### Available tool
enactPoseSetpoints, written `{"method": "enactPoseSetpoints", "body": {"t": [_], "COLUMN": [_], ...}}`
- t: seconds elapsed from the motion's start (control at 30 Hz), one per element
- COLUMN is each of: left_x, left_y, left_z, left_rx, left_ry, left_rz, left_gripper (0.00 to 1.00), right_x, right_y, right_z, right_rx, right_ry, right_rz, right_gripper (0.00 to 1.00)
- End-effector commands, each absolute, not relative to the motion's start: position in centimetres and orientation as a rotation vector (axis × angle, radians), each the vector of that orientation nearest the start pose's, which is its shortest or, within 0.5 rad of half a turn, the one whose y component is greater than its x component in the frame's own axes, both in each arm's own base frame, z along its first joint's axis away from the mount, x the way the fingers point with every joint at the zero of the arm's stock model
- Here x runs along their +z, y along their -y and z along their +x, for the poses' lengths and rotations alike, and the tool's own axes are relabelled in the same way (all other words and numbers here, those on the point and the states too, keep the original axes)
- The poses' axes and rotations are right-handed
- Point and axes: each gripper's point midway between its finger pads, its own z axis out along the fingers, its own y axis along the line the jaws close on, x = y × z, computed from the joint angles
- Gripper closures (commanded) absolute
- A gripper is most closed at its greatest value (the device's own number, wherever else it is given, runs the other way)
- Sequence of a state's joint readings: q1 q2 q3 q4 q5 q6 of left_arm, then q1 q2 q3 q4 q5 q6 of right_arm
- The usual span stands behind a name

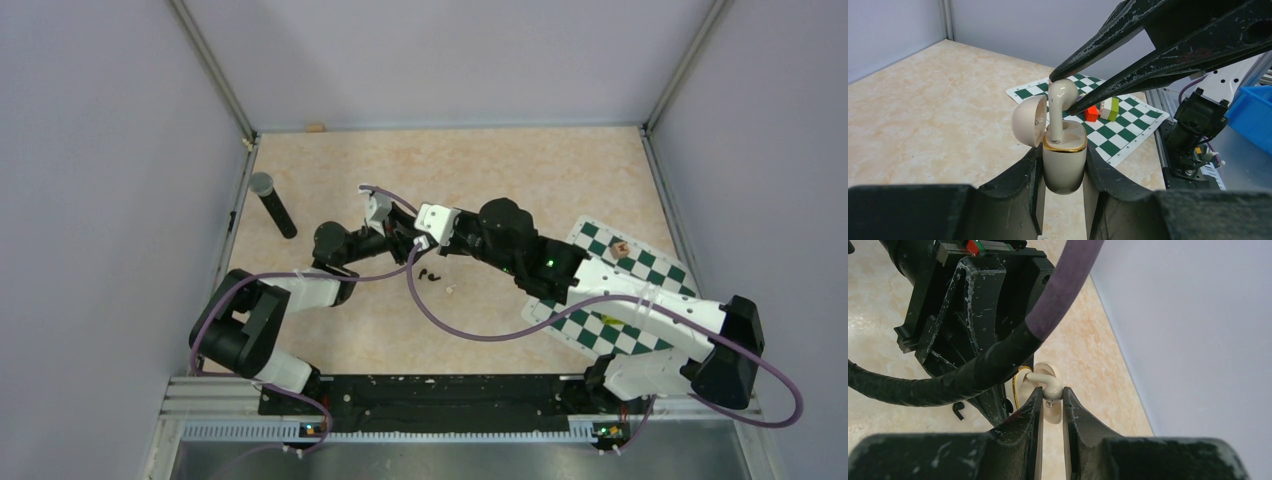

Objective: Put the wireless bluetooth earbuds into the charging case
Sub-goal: Insert the left earbud into the left side groove of the charging case.

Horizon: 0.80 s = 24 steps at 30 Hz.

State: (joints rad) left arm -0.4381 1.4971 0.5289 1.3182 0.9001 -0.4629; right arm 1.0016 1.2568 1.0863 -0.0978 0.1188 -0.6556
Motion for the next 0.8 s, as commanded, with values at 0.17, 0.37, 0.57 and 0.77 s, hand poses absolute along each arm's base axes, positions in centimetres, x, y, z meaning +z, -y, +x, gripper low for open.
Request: {"method": "enactPoseSetpoints", "body": {"t": [0.17,0.37,0.57,0.77], "left_x": [25.7,25.8,25.9,25.9], "left_y": [28.6,28.5,28.6,28.5], "left_z": [26.2,26.2,26.1,26.0], "left_rx": [-1.26,-1.257,-1.26,-1.26], "left_ry": [-1.121,-1.116,-1.112,-1.109], "left_rz": [0.843,0.845,0.851,0.857], "left_gripper": [1.0,1.0,1.0,1.0], "right_x": [29.0,28.6,28.1,28.5], "right_y": [-32.7,-32.8,-33.6,-33.8], "right_z": [25.3,25.4,25.1,25.5], "right_rx": [0.154,0.152,0.198,0.201], "right_ry": [-1.274,-1.278,-1.3,-1.311], "right_rz": [-1.312,-1.319,-1.327,-1.298], "right_gripper": [0.9,0.9,0.87,0.82]}}
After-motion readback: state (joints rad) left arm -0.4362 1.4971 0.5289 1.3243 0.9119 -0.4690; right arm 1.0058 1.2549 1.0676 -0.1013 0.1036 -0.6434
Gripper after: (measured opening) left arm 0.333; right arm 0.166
